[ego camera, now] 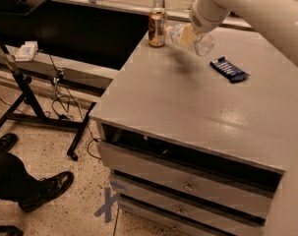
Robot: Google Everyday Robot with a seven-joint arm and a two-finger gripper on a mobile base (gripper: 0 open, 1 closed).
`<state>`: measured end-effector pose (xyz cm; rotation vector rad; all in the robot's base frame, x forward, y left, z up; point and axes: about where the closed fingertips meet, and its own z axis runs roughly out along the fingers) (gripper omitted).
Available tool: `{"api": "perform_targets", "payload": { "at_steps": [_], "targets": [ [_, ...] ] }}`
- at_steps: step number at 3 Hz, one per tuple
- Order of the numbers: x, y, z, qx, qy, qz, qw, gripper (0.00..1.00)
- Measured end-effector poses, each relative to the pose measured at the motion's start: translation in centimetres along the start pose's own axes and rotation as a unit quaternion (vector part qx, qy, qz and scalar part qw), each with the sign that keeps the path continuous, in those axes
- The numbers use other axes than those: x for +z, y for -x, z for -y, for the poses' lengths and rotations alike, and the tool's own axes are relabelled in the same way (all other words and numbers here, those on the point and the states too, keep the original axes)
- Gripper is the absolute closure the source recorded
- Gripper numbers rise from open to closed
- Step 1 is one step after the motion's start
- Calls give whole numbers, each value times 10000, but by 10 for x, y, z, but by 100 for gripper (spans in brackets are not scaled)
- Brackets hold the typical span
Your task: Move blue plastic bottle near orange can
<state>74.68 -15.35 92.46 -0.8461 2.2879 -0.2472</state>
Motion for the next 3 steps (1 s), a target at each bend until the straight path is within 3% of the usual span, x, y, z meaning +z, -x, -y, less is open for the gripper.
{"api": "perform_targets", "payload": {
  "at_steps": [1, 3],
  "targets": [
    [13, -4, 12, -44, -312, -199, 9993, 100],
    [38, 15, 14, 50, -357, -108, 9993, 100]
  ]
}}
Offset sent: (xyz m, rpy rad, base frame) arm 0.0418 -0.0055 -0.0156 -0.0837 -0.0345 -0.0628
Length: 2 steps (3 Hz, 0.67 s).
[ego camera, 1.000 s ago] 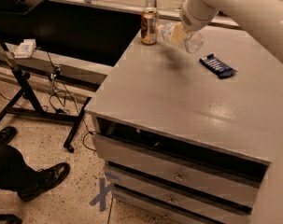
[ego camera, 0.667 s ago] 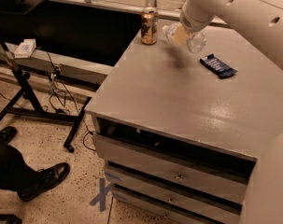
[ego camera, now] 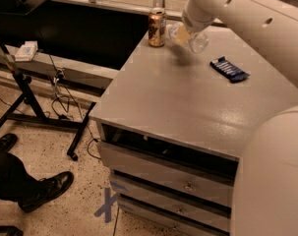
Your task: Move blue plastic bottle near orange can
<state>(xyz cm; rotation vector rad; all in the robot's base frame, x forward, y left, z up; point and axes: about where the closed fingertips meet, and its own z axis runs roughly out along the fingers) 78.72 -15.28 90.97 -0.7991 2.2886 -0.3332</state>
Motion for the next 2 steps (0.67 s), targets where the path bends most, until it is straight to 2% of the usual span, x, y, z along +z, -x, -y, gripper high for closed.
{"api": "perform_targets", "payload": {
  "at_steps": [1, 2],
  "targets": [
    [7, 8, -2, 177, 150, 93, 9997, 100],
    [14, 12, -5, 492, 449, 196, 9976, 82]
  ]
}}
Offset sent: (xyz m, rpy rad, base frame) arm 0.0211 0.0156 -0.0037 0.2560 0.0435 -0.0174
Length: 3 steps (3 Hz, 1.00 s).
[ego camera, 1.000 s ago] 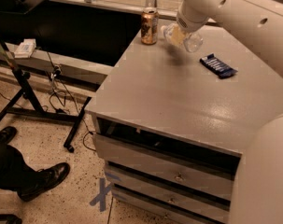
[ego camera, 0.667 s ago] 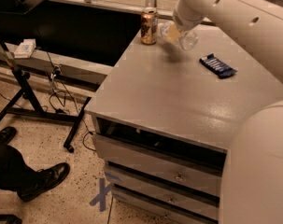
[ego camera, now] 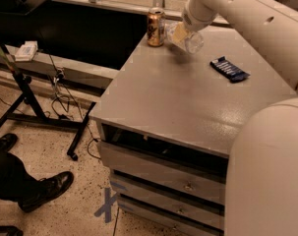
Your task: Move blue plastic bottle near orange can
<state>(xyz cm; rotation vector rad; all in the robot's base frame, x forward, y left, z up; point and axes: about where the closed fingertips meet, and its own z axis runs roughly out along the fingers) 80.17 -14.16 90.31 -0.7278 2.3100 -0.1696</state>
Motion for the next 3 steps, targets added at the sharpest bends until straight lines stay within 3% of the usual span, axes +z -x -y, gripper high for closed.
{"api": "perform_targets", "payload": {
  "at_steps": [1, 3],
  "targets": [
    [9, 3, -7, 244, 278, 85, 9993, 59],
    [19, 5, -13, 468, 539, 154, 9973, 13]
  ]
}}
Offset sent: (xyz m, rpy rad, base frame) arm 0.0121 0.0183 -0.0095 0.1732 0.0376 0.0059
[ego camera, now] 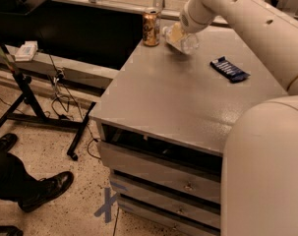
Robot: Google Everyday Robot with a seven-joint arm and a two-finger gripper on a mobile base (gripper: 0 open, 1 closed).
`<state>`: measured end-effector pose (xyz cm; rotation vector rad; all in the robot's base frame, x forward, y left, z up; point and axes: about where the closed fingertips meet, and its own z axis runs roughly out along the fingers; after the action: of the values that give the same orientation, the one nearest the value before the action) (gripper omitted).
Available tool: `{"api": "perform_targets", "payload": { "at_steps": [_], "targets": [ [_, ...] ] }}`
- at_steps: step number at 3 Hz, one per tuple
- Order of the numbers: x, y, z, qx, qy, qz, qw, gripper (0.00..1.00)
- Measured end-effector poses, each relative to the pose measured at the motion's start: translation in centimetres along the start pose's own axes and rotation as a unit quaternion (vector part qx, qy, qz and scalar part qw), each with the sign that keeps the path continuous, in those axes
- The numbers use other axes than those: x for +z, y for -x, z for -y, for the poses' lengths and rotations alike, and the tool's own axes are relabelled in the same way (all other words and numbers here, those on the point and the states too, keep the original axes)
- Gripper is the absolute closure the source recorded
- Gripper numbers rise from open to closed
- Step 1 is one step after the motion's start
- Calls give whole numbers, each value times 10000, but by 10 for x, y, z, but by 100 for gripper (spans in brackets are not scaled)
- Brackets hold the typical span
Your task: Move blue plastic bottle near orange can
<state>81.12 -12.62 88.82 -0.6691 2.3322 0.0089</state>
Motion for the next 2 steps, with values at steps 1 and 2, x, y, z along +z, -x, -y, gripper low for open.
{"api": "perform_targets", "payload": {
  "at_steps": [1, 2],
  "targets": [
    [1, -1, 1, 55, 30, 1, 10000, 0],
    [1, -2, 2, 106, 92, 24, 9999, 0]
  ]
}}
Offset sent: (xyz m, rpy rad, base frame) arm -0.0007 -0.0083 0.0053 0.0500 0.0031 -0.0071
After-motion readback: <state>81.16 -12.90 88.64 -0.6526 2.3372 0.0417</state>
